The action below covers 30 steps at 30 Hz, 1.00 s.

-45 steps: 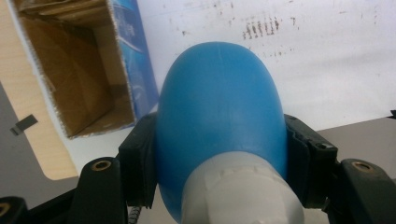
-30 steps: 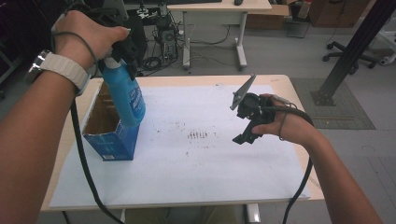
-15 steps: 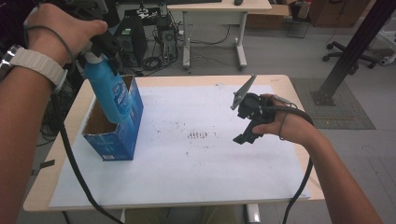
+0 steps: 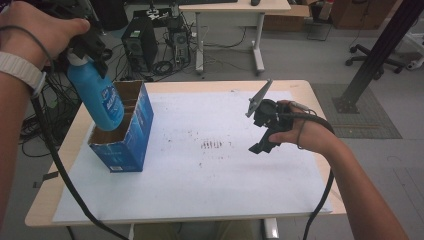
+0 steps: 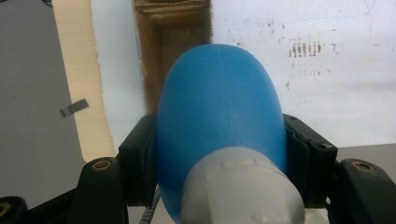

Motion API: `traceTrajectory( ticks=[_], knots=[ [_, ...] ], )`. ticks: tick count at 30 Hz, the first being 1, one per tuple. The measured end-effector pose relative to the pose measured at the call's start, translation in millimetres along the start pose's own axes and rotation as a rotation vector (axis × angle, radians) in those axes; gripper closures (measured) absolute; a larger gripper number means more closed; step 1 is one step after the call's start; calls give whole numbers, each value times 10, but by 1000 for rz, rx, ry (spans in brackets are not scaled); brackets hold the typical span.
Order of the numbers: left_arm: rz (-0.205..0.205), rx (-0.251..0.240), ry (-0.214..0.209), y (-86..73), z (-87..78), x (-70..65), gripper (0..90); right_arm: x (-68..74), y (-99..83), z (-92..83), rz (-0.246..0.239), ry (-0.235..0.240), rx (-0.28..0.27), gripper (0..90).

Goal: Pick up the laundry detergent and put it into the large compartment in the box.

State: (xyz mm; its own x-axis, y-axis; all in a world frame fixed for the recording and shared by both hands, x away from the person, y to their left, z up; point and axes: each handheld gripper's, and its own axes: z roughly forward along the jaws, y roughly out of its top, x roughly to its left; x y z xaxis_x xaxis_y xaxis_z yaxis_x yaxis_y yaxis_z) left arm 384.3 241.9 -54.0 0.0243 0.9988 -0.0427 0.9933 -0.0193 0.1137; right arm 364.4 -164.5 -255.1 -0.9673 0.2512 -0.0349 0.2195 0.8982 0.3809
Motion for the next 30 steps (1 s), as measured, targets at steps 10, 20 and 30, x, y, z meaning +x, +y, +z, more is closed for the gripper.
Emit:
traceTrajectory(
  ticks=[10,20,30],
  knots=[
    [-21,3,16,35,77,152,377,-18,3,17,9,2,7,111],
    [-16,-3,30,89,235,206,377,-32,9,52,8,8,11,111],
    [-19,5,23,128,464,261,377,-36,-15,48,17,7,14,111]
  ],
)
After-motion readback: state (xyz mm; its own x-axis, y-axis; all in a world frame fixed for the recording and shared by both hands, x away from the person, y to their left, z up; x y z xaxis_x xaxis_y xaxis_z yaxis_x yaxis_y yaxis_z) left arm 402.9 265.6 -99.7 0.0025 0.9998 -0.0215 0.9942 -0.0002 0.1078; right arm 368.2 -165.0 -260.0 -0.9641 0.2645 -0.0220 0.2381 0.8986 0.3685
